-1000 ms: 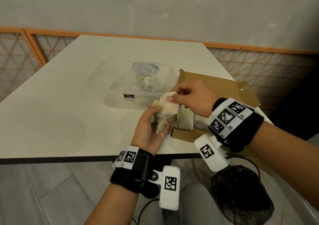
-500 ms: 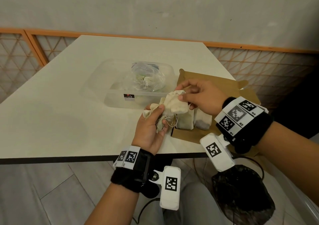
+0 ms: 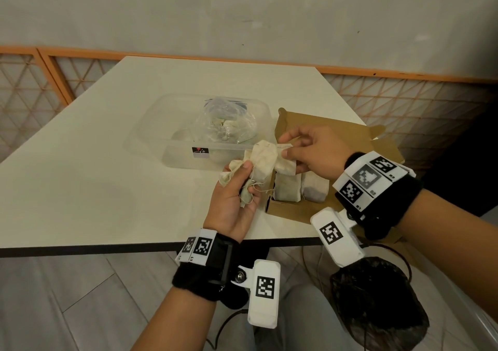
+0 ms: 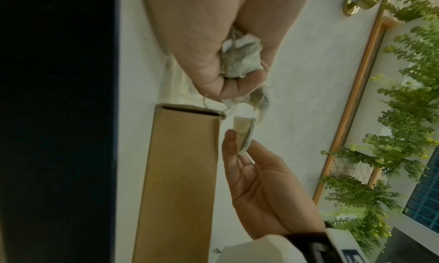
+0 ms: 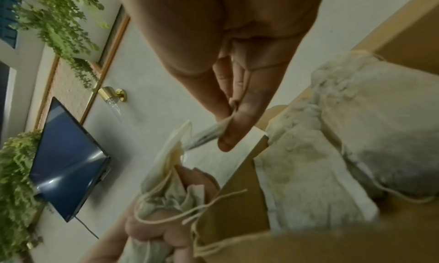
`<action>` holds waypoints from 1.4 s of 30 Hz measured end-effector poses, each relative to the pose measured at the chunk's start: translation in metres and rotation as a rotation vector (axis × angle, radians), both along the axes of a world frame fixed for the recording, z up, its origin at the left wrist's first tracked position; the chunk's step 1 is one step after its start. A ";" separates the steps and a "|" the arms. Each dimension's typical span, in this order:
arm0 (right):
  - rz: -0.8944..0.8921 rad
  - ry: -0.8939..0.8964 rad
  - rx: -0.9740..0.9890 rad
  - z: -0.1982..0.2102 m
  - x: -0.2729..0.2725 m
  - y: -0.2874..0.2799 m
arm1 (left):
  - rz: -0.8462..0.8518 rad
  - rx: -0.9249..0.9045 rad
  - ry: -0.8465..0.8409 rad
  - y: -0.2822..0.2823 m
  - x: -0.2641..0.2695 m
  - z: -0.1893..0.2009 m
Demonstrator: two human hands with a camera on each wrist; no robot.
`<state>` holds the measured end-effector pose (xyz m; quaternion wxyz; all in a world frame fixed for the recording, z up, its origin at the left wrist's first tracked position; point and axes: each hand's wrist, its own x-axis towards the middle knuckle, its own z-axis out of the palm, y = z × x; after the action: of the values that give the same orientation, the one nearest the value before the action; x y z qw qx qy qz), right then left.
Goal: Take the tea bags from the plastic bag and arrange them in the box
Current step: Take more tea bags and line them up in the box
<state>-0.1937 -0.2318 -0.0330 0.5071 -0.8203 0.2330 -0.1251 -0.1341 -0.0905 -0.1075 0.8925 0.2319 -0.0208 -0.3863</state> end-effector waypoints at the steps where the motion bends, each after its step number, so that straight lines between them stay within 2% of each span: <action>1: -0.006 0.006 -0.054 0.000 0.002 0.001 | 0.000 -0.003 0.002 0.000 0.000 0.000; 4: -0.061 0.011 -0.220 -0.002 0.006 -0.002 | -0.001 -0.022 0.014 0.001 -0.002 0.001; 15: -0.099 0.076 -0.468 -0.001 0.007 0.000 | -0.085 -0.136 0.015 0.005 -0.003 0.000; 18: -0.158 0.158 -0.491 0.000 0.006 -0.009 | -0.130 -0.194 0.013 0.007 -0.003 -0.001; 23: -0.146 0.322 -0.557 0.003 -0.003 -0.017 | -0.134 -0.230 0.089 0.006 0.001 -0.003; 25: -0.127 0.304 -0.472 0.004 -0.005 -0.017 | -0.126 -0.208 0.074 0.004 0.003 -0.005; 29: 0.006 0.144 0.004 0.015 -0.007 0.002 | -0.069 -0.081 0.017 0.000 0.002 -0.005; 32: 0.088 0.099 0.193 0.024 -0.007 0.017 | -0.015 -0.028 -0.044 -0.002 0.001 -0.002; 38: 0.117 0.078 0.257 0.025 -0.007 0.025 | 0.071 0.083 -0.133 -0.003 0.000 -0.002; 42: 0.100 0.064 0.184 0.023 -0.007 0.028 | 0.152 0.153 -0.200 -0.005 -0.002 -0.002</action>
<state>-0.2004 -0.2037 -0.0103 0.5780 -0.7845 0.2185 -0.0514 -0.1359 -0.0952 -0.1093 0.8923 0.3377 -0.0624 -0.2929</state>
